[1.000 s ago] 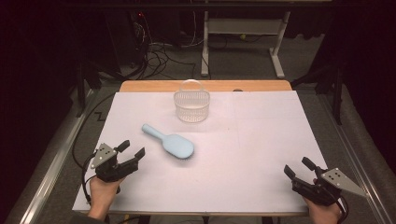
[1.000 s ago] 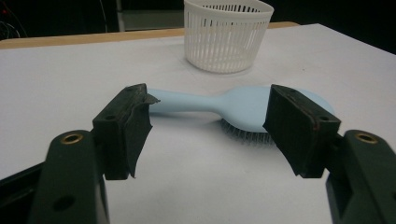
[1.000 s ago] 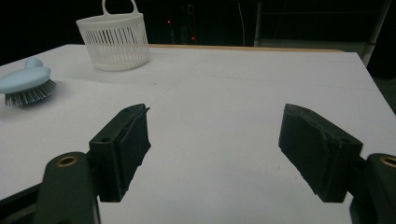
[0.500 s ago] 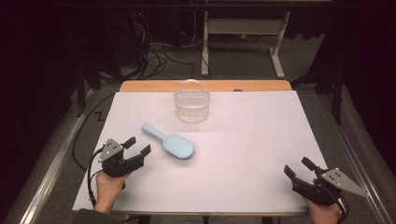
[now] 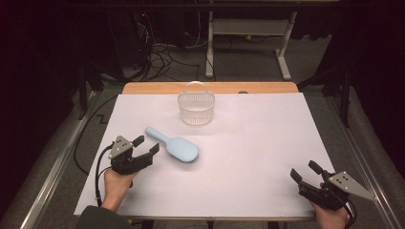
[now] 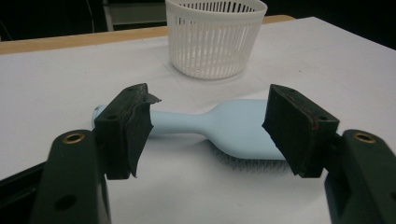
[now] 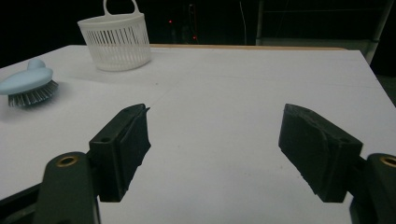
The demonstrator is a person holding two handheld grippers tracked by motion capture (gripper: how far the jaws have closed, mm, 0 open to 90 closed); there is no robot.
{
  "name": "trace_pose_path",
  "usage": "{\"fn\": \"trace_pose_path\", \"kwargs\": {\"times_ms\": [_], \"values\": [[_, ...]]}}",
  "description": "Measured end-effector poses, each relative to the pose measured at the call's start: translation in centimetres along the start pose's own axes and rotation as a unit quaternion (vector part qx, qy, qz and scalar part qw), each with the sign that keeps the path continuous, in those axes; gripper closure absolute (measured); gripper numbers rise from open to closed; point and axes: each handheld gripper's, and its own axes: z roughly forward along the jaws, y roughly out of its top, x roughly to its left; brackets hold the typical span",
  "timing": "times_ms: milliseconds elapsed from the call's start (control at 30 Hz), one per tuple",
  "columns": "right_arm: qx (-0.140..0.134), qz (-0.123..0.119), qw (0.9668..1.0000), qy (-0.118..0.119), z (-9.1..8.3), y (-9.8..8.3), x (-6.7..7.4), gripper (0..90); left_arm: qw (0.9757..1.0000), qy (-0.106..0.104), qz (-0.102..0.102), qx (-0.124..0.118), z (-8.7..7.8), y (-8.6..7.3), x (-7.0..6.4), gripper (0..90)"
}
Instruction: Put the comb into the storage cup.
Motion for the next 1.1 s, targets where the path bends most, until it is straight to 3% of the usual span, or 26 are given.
{"fn": "trace_pose_path", "kwargs": {"times_ms": [200, 367, 633, 967, 1100], "values": [[-0.001, -0.003, 1.0, 0.002, 0.0, 0.0, 0.0, 25.1, 1.0, 0.005, 0.008, 0.003, 0.9, 0.7, 0.0, 33.1], [0.0, -0.003, 1.0, 0.003, 0.0, 0.0, 0.1, 25.1, 1.0, 0.003, 0.0, 0.007, 1.8, 1.1, 0.3, 33.3], [0.001, -0.006, 1.0, 0.003, 0.0, 0.0, 0.1, 25.1, 0.9998, 0.009, 0.01, 0.016, 3.1, 1.8, 0.4, 34.0], [0.001, -0.004, 1.0, 0.004, 0.0, 0.0, 0.0, 25.1, 0.9988, 0.025, 0.02, 0.036, 4.6, 3.1, 0.4, 38.0], [0.0, -0.003, 1.0, 0.004, 0.0, 0.0, 0.0, 25.1, 0.9986, 0.021, 0.022, 0.044, 5.2, 3.6, 0.4, 39.5]]}}
